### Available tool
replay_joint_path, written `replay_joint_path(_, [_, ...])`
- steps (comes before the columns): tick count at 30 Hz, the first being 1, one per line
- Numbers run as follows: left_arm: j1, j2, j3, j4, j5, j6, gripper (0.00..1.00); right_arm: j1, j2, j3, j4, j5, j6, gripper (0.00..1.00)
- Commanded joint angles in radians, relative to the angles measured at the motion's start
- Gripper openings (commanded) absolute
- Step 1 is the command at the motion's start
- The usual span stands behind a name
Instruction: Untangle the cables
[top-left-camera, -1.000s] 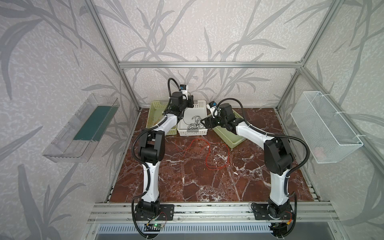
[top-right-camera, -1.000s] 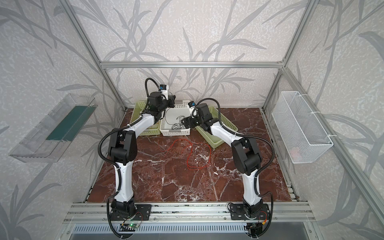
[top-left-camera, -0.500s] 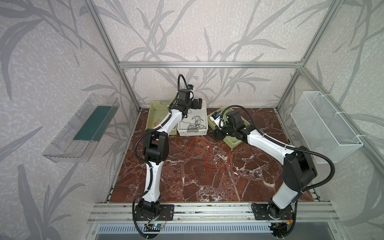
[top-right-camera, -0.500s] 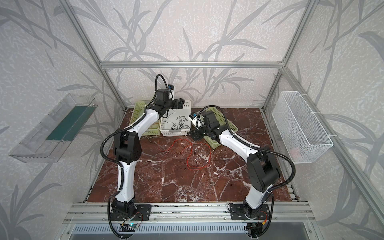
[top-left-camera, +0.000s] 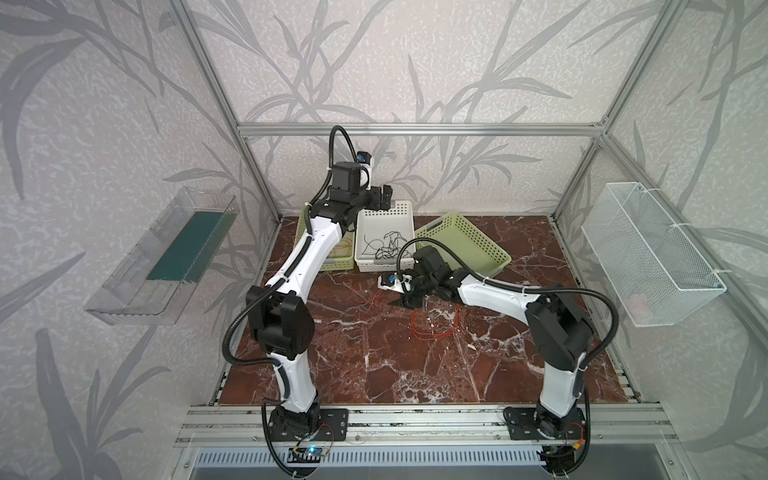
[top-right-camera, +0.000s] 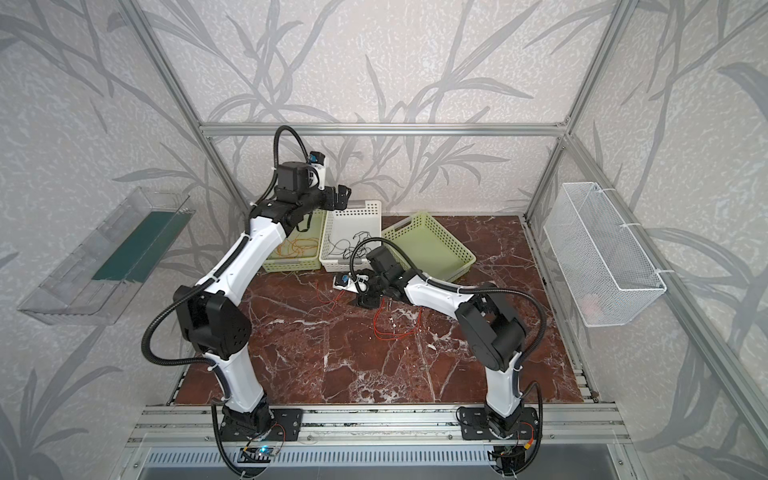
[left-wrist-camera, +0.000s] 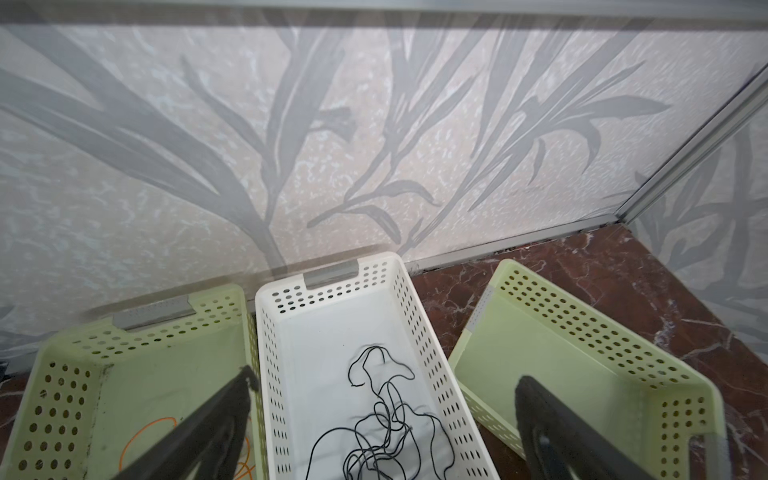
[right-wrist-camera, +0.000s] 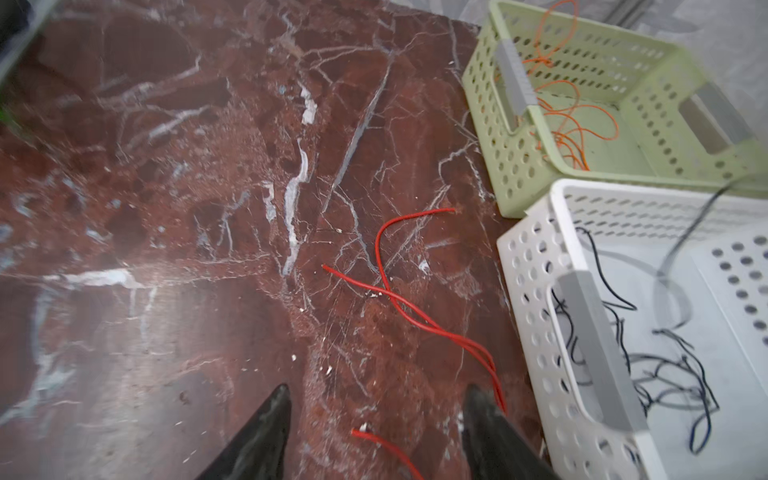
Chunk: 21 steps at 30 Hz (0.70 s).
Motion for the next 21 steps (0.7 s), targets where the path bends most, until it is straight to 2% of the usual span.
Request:
replay_joint_path(1, [0.019, 0.022, 0.002, -0.086, 0.082, -0.016, 0.99, 0.026, 0.076, 0.062, 0.052, 0.088, -0.175, 0.66])
replay_joint_path(4, [0.017, 0.078, 0.046, -0.1, 0.149, -0.035, 0.91, 0.027, 0.099, 0.03, 0.2, 0.135, -0.134, 0.66])
replay_joint_path(6, [0.017, 0.112, 0.069, -0.079, 0.172, -0.077, 0.84, 0.025, 0.091, -0.018, 0.264, 0.111, -0.135, 0.67])
replay_joint_path(8, [0.019, 0.126, 0.077, -0.063, 0.168, -0.098, 0.82, 0.026, 0.09, -0.022, 0.23, 0.079, -0.171, 0.67])
replay_joint_path(11, [0.021, 0.105, 0.053, -0.069, 0.136, -0.085, 0.82, 0.028, 0.117, -0.004, 0.219, 0.116, -0.217, 0.68])
replay_joint_path(15, [0.046, -0.019, -0.13, -0.011, 0.076, -0.071, 0.89, 0.04, 0.184, 0.058, 0.183, 0.167, -0.312, 0.69])
replay_joint_path(21, [0.112, -0.241, -0.4, 0.09, 0.042, -0.094, 0.92, 0.055, 0.301, 0.204, 0.099, 0.3, -0.381, 0.68])
